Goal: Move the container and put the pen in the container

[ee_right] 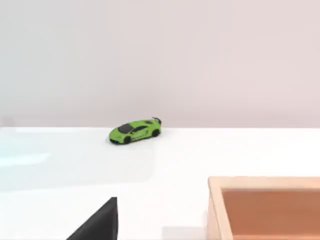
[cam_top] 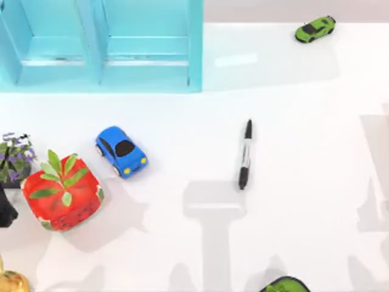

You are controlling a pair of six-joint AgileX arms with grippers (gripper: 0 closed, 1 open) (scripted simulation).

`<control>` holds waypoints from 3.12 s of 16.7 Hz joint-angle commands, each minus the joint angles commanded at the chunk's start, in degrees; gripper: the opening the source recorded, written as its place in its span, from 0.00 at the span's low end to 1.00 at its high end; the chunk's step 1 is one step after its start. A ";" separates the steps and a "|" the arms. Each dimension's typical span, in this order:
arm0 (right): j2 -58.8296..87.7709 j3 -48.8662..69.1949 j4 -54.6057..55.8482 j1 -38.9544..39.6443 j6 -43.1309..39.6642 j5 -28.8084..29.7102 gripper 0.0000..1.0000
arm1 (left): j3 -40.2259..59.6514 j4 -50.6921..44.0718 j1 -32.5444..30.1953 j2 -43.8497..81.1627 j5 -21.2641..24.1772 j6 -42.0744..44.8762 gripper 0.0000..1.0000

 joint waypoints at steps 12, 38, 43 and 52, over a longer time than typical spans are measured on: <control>30.13 25.84 -20.85 -8.75 -7.76 0.46 1.00 | 0.00 0.00 0.00 0.00 0.00 0.00 1.00; 108.04 93.06 -74.75 -29.31 -28.49 -0.08 1.00 | 0.00 0.00 0.00 0.00 0.00 0.00 1.00; 109.52 87.53 -68.05 -29.40 -28.30 -0.09 1.00 | 0.00 0.00 0.00 0.00 0.00 0.00 1.00; 112.85 76.32 -53.33 -29.38 -28.25 -0.07 1.00 | 0.00 0.00 0.00 0.00 0.00 0.00 1.00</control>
